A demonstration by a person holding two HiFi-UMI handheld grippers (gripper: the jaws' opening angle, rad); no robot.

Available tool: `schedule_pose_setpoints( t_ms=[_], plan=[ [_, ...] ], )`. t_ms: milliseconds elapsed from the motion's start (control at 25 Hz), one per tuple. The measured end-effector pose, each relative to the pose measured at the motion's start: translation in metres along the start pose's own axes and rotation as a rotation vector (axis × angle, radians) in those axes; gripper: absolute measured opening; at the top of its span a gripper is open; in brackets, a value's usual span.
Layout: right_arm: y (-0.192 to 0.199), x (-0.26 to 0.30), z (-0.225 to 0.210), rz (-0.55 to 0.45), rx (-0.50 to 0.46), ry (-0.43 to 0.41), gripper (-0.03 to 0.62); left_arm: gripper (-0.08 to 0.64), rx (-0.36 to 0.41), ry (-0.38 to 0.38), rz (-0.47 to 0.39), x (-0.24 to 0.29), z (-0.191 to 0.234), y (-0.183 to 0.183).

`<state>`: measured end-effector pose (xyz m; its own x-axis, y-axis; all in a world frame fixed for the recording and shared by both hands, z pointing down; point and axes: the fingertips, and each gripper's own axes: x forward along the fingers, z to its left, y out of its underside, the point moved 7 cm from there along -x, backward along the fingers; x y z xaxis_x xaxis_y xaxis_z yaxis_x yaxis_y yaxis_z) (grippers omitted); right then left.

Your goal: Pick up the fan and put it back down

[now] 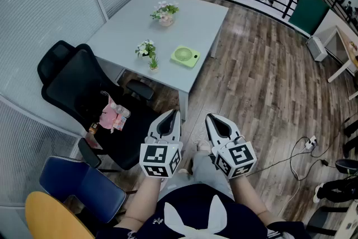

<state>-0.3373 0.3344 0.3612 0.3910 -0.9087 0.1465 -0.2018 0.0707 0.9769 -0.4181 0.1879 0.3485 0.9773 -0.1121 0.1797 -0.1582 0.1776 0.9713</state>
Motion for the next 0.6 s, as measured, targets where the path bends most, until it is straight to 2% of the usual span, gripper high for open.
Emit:
schedule_pose_setpoints(
  t_ms=[120, 360, 480, 600],
  plan=[
    [0.001, 0.007, -0.011, 0.005, 0.007, 0.001, 0.003, 0.031, 0.013, 0.003, 0.01, 0.013, -0.002, -0.001],
    [-0.006, 0.034, -0.047, 0.029, -0.008, 0.004, 0.005, 0.031, 0.044, -0.045, 0.04, 0.049, 0.001, -0.009],
    [-0.01, 0.049, -0.065, 0.025, -0.007, -0.007, 0.005, 0.031, 0.032, -0.062, 0.044, 0.066, 0.005, -0.013],
    [-0.015, 0.061, -0.081, 0.02, -0.009, -0.027, 0.006, 0.032, -0.012, -0.068, 0.052, 0.082, 0.008, -0.014]
  ],
)
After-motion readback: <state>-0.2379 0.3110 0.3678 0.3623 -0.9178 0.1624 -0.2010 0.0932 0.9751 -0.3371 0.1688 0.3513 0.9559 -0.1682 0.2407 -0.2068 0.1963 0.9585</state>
